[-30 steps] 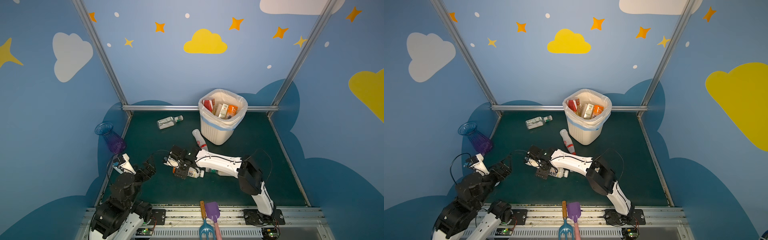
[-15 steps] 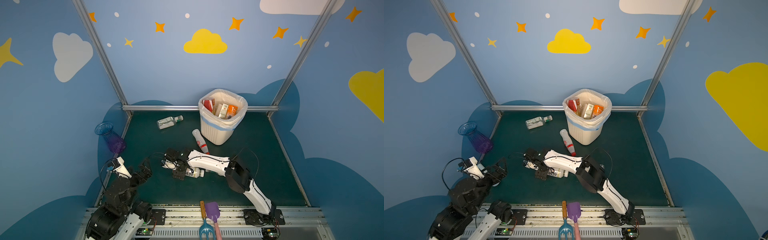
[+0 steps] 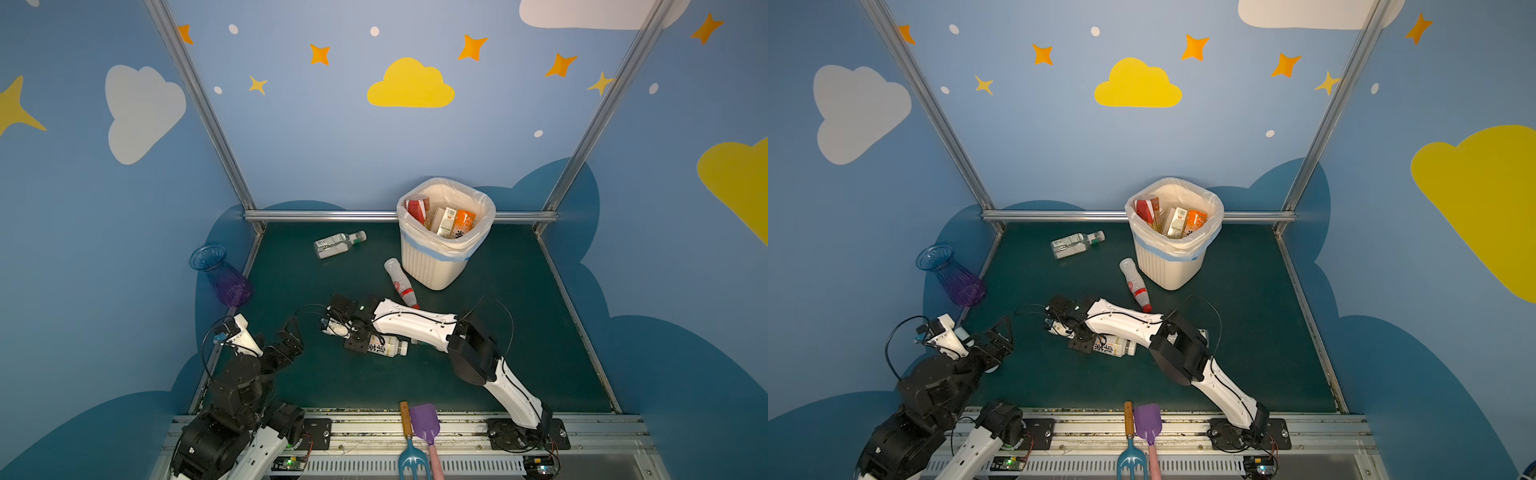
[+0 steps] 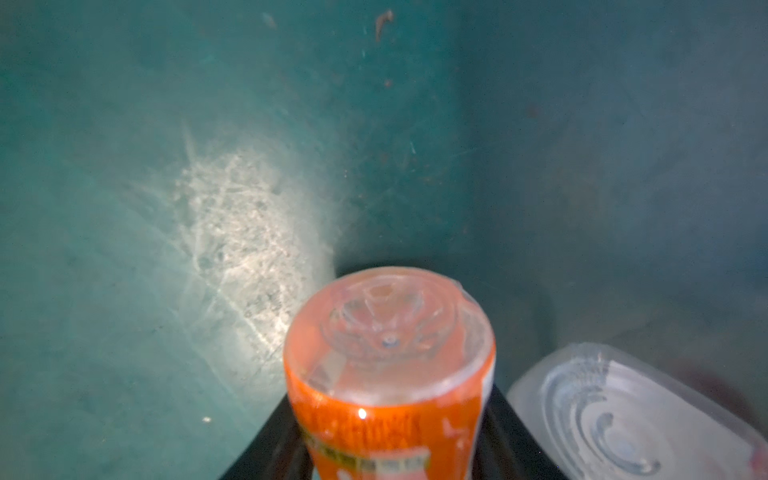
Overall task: Throw the plastic bottles in the bin
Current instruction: 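Lower the right gripper around the orange milk-tea bottle and close, then lift the orange bottle with the right gripper over the bin and release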
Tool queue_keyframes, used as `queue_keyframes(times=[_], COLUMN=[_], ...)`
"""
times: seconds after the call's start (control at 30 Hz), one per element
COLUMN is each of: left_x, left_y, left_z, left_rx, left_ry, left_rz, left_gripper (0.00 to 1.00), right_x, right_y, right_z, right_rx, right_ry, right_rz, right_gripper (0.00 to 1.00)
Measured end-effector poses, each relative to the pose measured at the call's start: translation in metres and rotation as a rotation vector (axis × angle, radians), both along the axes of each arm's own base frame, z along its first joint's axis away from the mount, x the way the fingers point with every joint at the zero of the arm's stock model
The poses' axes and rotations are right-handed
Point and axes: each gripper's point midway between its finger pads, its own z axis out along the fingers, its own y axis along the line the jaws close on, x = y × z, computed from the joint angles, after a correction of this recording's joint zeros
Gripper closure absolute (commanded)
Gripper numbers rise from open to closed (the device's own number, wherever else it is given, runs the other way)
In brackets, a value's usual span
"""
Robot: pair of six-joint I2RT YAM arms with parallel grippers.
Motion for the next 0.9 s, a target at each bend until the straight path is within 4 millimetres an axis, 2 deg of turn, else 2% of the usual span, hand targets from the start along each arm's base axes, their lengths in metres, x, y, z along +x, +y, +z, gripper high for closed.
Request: queue_keyframes(times=[0.07,0.17,0.33,0.43,0.57,0.67,0.73,0.8,0.9], left_x=[0.0,0.0,0.001,0.003,0.01,0.017,0.022,0.028,0.037], left_y=[0.0,0.0,-0.001,-0.003,-0.008,-0.015,-0.019,-0.024,-0.03], left_z=[0.0,0.0,-0.001,-0.002,-0.005,-0.006,-0.006,-0.005,-0.005], left_rx=[0.0,0.0,0.001,0.005,0.011,0.01,0.007,0.004,0.006], left_ry=[0.0,0.0,0.006,0.018,0.045,0.06,0.063,0.069,0.081], left_rz=[0.0,0.0,-0.002,-0.008,-0.022,-0.04,-0.05,-0.063,-0.074], left_gripper=[0.0,0.0,0.0,0.0,0.0,0.0,0.0,0.0,0.0], right_x=[-0.005,-0.01,-0.014,-0.015,-0.02,-0.022,-0.015,0.003,0.047], right_y=[-0.002,-0.005,-0.014,-0.031,-0.069,-0.105,-0.132,-0.161,-0.195], right_z=[0.011,0.046,0.143,0.212,0.306,0.379,0.421,0.46,0.499], right_rx=[0.027,0.107,0.321,0.476,0.726,0.943,1.076,1.181,1.255], right_ry=[0.013,0.008,-0.068,-0.161,-0.321,-0.473,-0.581,-0.704,-0.865], right_rz=[-0.003,-0.006,-0.014,-0.025,-0.011,0.011,0.004,-0.032,-0.118], right_gripper=[0.62,0.63,0.63,0.61,0.59,0.6,0.61,0.63,0.66])
